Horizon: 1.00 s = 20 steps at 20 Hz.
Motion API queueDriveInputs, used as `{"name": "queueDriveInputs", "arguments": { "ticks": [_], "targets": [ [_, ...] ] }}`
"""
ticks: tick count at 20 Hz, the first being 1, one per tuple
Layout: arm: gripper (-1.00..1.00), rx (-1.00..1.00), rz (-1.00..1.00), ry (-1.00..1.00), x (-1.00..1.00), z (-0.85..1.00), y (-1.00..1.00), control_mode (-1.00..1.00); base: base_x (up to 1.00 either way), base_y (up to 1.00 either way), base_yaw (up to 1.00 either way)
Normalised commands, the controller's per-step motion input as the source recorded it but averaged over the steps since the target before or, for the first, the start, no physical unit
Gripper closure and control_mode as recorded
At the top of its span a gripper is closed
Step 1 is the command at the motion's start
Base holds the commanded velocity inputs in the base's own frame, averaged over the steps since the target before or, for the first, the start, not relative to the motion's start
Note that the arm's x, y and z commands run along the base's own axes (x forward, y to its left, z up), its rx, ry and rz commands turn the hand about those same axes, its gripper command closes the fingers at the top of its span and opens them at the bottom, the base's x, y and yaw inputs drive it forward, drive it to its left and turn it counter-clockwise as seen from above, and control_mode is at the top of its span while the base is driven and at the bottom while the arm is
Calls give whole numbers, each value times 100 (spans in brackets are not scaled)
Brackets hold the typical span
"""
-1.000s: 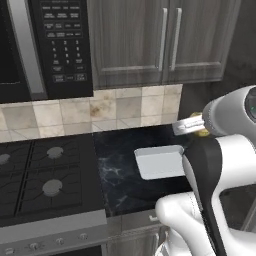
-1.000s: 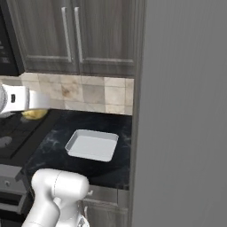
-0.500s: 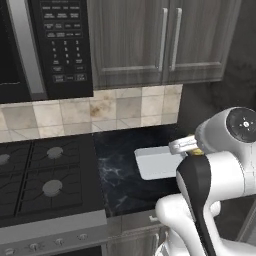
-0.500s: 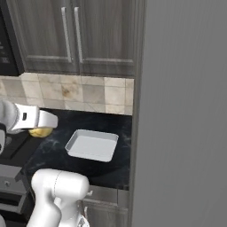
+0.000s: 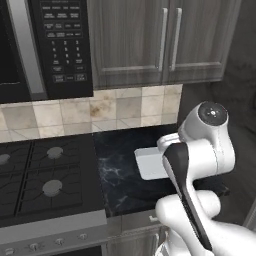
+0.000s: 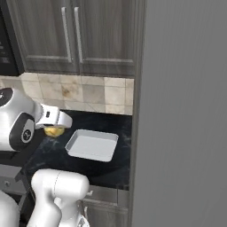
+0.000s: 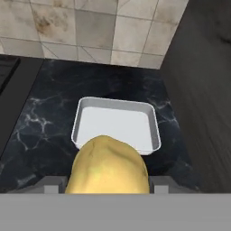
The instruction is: Take the eggplant and potato out of the freezer and place them in the tupperware container on the counter. Then put the tupperware containing the vegetables back in the freezer.
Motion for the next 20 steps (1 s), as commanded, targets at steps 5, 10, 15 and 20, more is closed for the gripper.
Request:
{"name": "queueDriveInputs", "arguments": {
  "ticks": [5, 10, 15, 20],
  "targets": [
    [100, 4, 0, 10, 90, -61, 0, -100, 0, 0, 0],
    [100, 1, 0, 3, 74, -68, 0, -100, 0, 0, 0],
    [100, 0, 0, -2, 31, -64, 0, -100, 0, 0, 0],
    [100, 0, 0, 0, 28, -47, 0, -100, 0, 0, 0]
  ]
}}
